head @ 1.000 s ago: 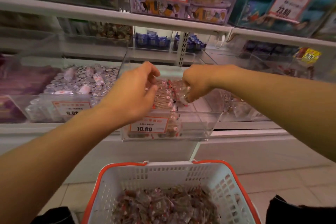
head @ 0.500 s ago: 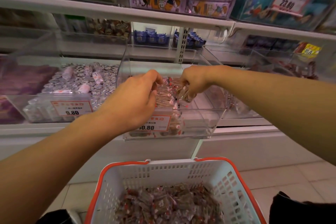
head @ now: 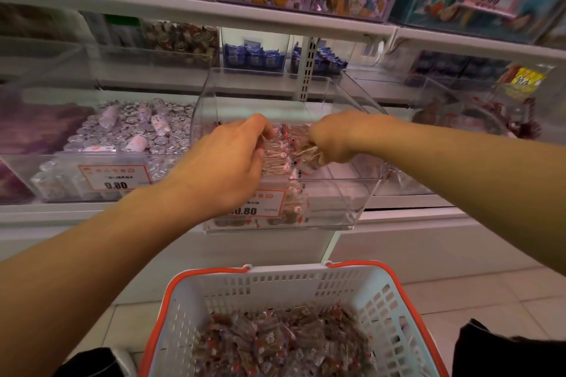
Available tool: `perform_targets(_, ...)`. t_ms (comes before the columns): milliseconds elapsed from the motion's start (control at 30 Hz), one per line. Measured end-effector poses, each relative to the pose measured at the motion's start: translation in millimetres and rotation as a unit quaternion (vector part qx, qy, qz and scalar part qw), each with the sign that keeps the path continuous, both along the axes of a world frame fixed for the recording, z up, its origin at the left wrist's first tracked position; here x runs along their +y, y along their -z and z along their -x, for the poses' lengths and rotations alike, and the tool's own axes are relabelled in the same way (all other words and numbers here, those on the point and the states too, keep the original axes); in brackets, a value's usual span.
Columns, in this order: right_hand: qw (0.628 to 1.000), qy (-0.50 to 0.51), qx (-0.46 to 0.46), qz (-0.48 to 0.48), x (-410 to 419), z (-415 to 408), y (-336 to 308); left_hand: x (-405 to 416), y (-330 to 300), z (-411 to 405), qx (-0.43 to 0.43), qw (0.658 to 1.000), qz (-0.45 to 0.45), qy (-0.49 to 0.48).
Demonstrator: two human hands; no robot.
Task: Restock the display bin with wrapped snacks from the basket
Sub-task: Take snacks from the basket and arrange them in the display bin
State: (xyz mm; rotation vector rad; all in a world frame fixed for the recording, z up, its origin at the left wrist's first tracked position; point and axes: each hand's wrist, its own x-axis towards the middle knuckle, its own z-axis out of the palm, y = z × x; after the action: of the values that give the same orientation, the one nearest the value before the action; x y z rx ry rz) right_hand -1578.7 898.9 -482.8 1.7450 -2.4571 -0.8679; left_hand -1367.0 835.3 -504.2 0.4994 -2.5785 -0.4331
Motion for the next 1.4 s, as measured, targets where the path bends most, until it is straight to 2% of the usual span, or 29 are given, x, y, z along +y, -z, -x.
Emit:
perform_targets(133, 0.998, 0.001, 0.017, -0.053, -3.4, -1.9, -2.9, 0.3, 0.8, 1.3, -0.004, 1.0, -0.005, 0.004)
perform_targets(300, 1.0, 0.004, 0.018, -0.019, -2.5, 2.4, -17.2, -0.6, 0.9, 1.2, 0.0, 1.0, -0.005, 0.005)
perform_targets(433, 0.996, 0.011, 0.03, -0.078, -5.1, 0.3, -12.0, -0.7, 1.6, 0.5, -0.007, 1.0, -0.003, 0.01)
perform_targets(733, 0.991, 0.061, -0.056, -0.108, -26.9, -4.7, 5.5, -1.2, 1.6, 4.7, -0.009, 1.0, -0.002, 0.005)
perform_targets(967, 0.995, 0.053, -0.069, -0.043, -20.4, -0.2, -10.8, -4.8, 0.9, 6.5, -0.002, 1.0, -0.009, 0.011)
perform_targets(1033, 0.993, 0.047, -0.1, -0.027, -17.1, 2.7, -21.2, -5.7, 1.5, 6.8, 0.003, 1.0, -0.01, 0.011)
perform_targets(1167, 0.985, 0.052, -0.156, -0.053, -12.3, 1.6, -22.3, -6.3, 2.2, 7.8, 0.002, 1.0, -0.01, 0.009)
perform_targets(1233, 0.987, 0.041, -0.125, -0.095, -14.6, -1.4, -11.8, -6.4, 1.8, 7.9, 0.002, 1.0, -0.009, 0.009)
perform_targets(1400, 0.979, 0.034, 0.019, -0.199, -20.1, -5.7, 13.5, -5.3, 1.9, 7.7, -0.005, 1.0, -0.007, 0.009)
